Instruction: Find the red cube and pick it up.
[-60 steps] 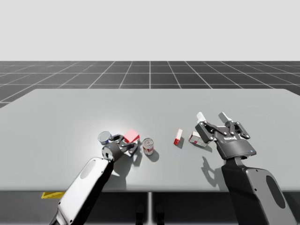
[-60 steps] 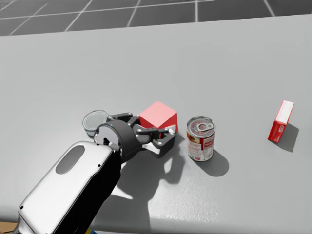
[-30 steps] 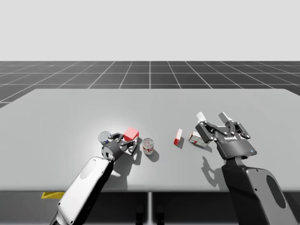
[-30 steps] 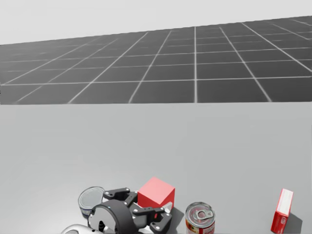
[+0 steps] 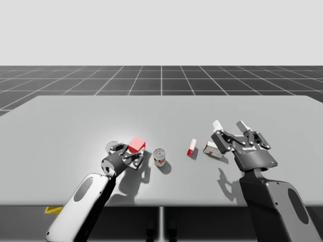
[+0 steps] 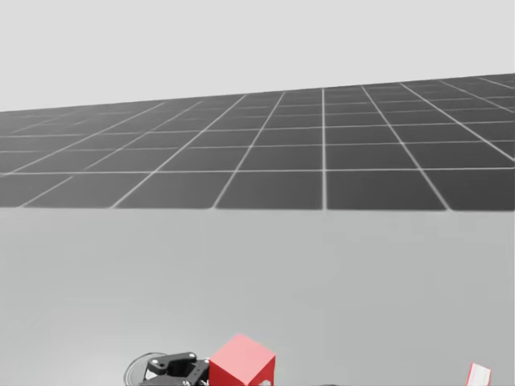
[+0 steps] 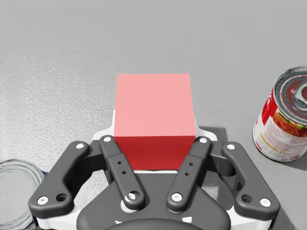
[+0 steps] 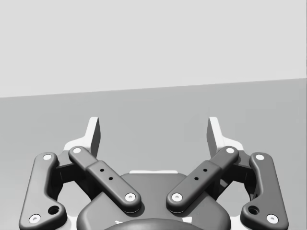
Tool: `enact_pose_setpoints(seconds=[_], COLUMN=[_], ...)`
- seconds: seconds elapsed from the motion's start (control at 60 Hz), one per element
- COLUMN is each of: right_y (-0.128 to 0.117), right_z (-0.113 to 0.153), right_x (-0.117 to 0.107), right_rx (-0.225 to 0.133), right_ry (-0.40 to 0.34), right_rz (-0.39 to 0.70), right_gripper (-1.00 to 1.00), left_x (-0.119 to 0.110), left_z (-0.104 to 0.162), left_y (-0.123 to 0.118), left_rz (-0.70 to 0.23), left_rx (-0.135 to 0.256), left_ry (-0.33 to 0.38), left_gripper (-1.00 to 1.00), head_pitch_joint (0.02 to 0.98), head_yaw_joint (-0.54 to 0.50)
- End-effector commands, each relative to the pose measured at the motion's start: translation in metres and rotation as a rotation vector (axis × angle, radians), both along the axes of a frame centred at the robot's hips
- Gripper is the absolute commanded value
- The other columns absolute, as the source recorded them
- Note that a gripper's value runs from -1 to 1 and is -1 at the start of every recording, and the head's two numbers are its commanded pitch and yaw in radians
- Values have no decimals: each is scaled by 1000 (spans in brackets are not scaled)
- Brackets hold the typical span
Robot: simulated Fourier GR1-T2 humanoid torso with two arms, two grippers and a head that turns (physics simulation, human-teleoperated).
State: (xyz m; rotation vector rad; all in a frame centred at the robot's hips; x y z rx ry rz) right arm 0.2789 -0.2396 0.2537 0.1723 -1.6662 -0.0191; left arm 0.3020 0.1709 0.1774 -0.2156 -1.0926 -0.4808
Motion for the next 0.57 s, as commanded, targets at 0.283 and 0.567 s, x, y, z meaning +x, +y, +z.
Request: enact_pose_setpoints(seconds=[0.283,0.567], right_y=[0,0], right_z=[-2,-4], right_x=[3,2], right_rx=[-4,-3], right_ry=[-20,-16], right_rz=[-28,-22], right_gripper=[-1000,-1000], left_x=[9,8], left_z=[89,164], left_y=[-8,-6], left_rz=[-93,-70], left_rx=[-51,-108], left_ry=[-170,-343], left_gripper=[961,996], head_pitch_joint=[409,416], head_yaw_joint=[175,167])
